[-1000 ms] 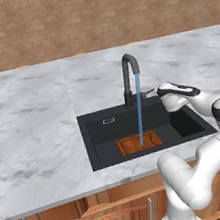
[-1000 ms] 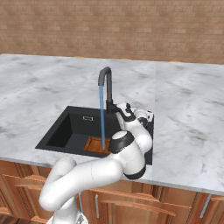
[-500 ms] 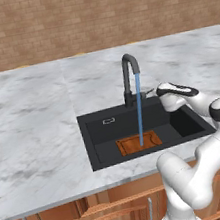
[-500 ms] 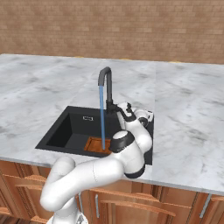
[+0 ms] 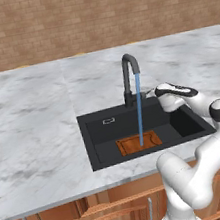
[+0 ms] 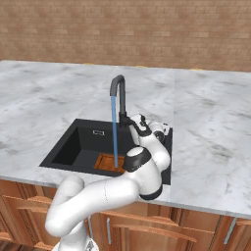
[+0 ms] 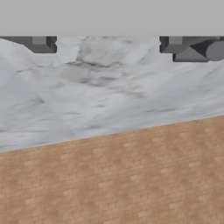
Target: Turn on the sink faucet with hot water and rinse the cutting board for ten seconds, then turn off the faucet. Push the cutting board to reach the water if necessary.
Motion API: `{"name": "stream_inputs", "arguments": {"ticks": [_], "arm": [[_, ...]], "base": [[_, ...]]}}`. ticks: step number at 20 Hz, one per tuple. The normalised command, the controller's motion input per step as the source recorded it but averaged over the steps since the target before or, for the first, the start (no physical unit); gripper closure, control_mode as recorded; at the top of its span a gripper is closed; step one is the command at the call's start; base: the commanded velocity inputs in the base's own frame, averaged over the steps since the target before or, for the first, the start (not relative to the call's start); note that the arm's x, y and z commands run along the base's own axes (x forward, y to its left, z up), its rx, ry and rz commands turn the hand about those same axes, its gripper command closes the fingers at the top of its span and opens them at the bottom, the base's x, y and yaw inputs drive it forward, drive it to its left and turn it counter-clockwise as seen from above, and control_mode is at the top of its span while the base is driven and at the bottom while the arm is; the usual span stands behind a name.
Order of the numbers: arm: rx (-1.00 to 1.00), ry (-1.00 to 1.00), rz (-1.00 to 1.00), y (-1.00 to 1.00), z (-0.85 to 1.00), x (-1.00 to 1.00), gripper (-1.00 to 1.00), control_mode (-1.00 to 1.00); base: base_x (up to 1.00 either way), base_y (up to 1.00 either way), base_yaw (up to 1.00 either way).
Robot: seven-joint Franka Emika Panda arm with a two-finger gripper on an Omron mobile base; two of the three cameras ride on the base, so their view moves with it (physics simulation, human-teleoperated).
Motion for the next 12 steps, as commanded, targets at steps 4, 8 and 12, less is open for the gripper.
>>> {"name": "stream_inputs", "arguments": {"ticks": [4,8,12], "arm": [[0.0,0.0,0.07,0.17,0.0,0.0,-1.0,-1.0],[0.0,0.0,0.07,0.11,0.0,0.01,-1.0,-1.0],[0.0,0.0,0.05,0.0,0.0,0.02,-1.0,-1.0]], "base": [[0.0,0.0,0.0],[0.0,0.0,0.0],[0.0,0.0,0.0]]}}
